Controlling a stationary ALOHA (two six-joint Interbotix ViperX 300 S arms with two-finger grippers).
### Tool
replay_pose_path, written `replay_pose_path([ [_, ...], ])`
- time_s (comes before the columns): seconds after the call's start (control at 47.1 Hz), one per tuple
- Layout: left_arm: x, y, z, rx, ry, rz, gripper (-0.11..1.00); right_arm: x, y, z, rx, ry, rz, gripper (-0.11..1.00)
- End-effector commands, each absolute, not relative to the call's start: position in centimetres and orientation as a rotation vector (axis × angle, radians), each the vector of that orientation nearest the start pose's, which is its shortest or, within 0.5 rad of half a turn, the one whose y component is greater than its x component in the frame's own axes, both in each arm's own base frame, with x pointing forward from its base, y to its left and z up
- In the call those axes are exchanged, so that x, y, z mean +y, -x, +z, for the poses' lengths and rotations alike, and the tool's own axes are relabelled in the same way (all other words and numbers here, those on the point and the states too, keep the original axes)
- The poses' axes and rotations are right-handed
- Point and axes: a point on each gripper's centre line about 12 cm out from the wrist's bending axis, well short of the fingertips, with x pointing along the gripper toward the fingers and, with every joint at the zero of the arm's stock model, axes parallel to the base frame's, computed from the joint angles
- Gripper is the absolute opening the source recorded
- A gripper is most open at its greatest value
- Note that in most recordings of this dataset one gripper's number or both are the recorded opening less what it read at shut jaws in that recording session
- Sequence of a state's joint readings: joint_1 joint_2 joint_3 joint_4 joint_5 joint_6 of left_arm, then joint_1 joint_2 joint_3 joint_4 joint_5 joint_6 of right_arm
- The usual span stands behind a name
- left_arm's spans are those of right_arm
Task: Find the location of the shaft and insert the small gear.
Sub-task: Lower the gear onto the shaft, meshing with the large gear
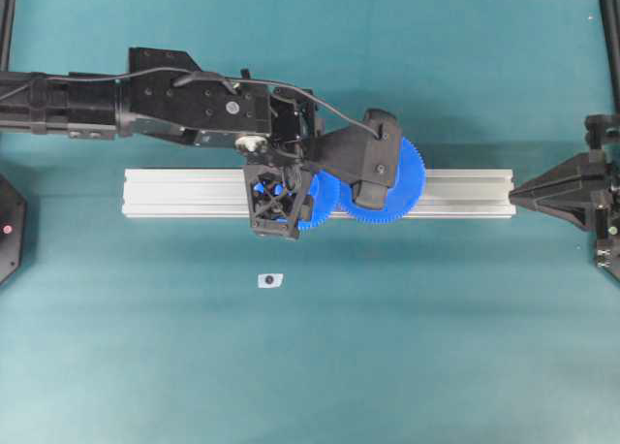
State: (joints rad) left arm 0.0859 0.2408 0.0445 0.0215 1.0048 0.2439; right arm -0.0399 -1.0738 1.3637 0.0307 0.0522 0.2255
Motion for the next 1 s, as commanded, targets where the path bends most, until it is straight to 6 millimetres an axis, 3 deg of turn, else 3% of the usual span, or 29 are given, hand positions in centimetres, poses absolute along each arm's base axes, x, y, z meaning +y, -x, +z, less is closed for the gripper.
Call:
replay_pose_path([
  [0.0, 4.3, -45.1, 21.9, 1.257, -0.182, -0.067, 0.63, -0.7, -16.5, 20.0, 0.325, -0.269, -0.085, 0.05],
  [0.977, 5.8, -43.4, 21.9, 1.293, -0.182, -0.06, 0.63, -0.7, -16.5, 20.0, 0.325, -0.27, -0.085, 0.05],
])
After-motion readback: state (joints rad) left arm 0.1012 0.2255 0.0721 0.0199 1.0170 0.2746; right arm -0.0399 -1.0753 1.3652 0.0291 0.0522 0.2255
